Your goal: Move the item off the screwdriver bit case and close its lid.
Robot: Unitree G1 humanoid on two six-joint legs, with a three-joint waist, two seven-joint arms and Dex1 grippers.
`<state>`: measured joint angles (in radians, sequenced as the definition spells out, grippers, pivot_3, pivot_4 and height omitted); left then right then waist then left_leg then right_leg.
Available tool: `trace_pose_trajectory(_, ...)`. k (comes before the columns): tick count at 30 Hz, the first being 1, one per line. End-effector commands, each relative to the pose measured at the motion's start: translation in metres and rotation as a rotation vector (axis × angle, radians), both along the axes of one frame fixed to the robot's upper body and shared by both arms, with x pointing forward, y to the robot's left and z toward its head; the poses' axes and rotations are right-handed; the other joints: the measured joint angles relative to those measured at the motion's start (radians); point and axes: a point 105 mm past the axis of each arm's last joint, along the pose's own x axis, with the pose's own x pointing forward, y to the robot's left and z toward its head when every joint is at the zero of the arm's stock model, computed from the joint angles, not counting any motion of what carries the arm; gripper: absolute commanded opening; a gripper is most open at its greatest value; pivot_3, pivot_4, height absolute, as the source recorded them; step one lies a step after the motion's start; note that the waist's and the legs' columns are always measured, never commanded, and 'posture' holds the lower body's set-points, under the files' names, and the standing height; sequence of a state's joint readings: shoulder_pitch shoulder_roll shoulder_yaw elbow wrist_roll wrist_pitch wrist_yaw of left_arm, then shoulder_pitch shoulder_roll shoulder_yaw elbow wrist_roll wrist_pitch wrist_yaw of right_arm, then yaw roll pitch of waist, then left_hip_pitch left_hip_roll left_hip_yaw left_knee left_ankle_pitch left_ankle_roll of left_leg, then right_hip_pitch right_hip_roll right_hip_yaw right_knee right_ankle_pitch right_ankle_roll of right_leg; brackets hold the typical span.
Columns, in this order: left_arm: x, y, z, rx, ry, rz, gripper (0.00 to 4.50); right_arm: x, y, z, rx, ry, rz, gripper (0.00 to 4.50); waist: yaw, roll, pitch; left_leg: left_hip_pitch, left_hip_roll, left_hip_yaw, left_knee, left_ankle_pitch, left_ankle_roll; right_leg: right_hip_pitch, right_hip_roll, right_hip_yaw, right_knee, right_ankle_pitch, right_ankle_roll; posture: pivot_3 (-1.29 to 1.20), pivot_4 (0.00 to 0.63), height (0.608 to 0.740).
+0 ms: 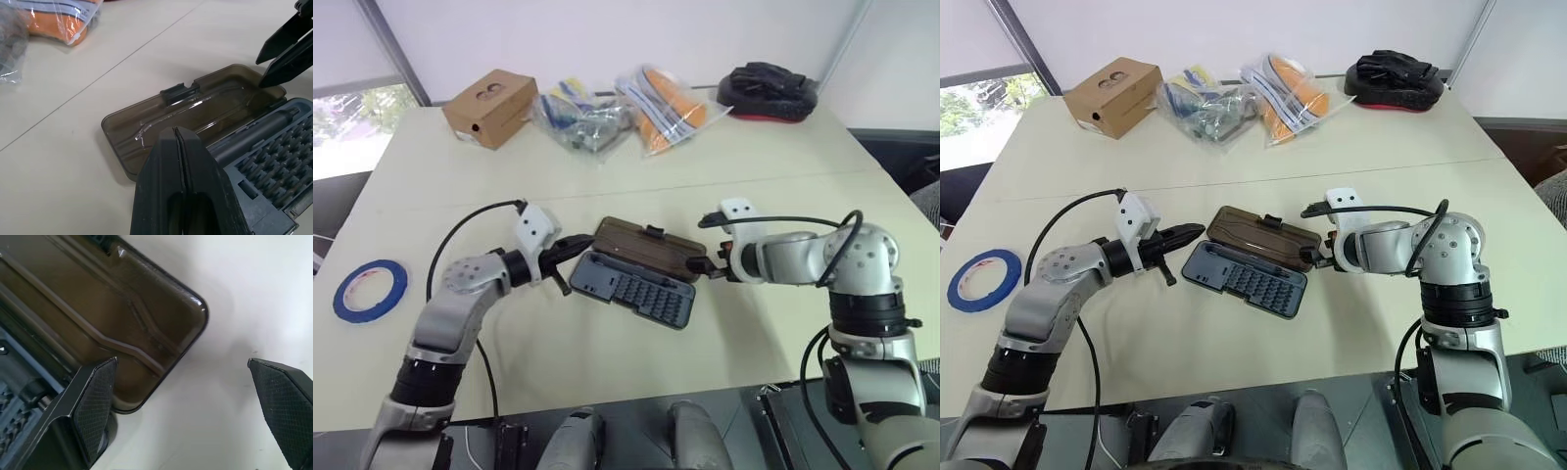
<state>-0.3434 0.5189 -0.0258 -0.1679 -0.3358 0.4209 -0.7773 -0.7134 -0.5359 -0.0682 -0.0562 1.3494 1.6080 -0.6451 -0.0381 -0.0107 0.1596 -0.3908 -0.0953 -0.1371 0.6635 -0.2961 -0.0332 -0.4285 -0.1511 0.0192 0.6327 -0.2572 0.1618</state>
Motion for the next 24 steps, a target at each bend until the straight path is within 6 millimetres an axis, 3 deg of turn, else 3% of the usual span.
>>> trace_pose_trajectory(1,-0.0003,-0.0029,0.0118,0.000,-0.058,-0.013,0.00,-0.0034,-0.0004,-0.0013,-0.017,0.005,0.005,4.43,0.000,0.000,0.000,0.000,0.000,0.000,0.000,0.000,0.000,0.000,0.000,0.000,0.000,0.000,0.000,0.00,0.150,0.740)
trace_pose_trajectory(7,-0.0010,-0.0023,0.0119,-0.001,-0.061,-0.007,0.00,-0.0041,-0.0041,-0.0052,-0.056,0.010,-0.009,4.43,0.001,0.000,0.000,0.000,0.000,0.000,0.000,0.000,0.000,0.000,0.000,0.000,0.000,0.000,0.000,0.00,0.150,0.740)
trace_pose_trajectory(10,-0.0014,-0.0022,0.0120,-0.002,-0.064,-0.005,0.00,-0.0038,-0.0047,-0.0056,-0.074,0.005,-0.007,3.62,0.002,0.000,0.000,0.000,0.000,0.000,0.000,0.000,0.000,0.000,0.000,0.000,0.000,0.000,0.000,0.00,0.150,0.740)
trace_pose_trajectory(17,-0.0023,-0.0018,0.0118,-0.004,-0.066,0.001,0.00,-0.0001,-0.0014,-0.0041,-0.091,-0.012,-0.006,0.23,0.010,0.000,0.000,0.000,0.000,0.000,0.001,0.000,0.000,0.001,0.000,0.000,0.000,0.000,0.000,0.00,0.150,0.740)
trace_pose_trajectory(18,-0.0022,-0.0017,0.0117,-0.004,-0.066,0.002,0.00,0.0005,-0.0007,-0.0040,-0.093,-0.014,-0.005,0.01,0.015,0.000,0.000,0.000,0.000,0.000,0.001,0.000,0.000,0.001,0.000,0.000,0.000,0.000,0.000,0.00,0.150,0.740)
trace_pose_trajectory(24,-0.0019,-0.0009,0.0119,-0.004,-0.070,0.008,0.00,0.0010,0.0009,-0.0056,-0.115,-0.016,0.014,0.01,0.025,-0.001,0.000,0.000,-0.001,-0.001,0.002,0.000,0.000,0.002,0.000,0.000,-0.001,0.000,0.000,0.00,0.150,0.740)
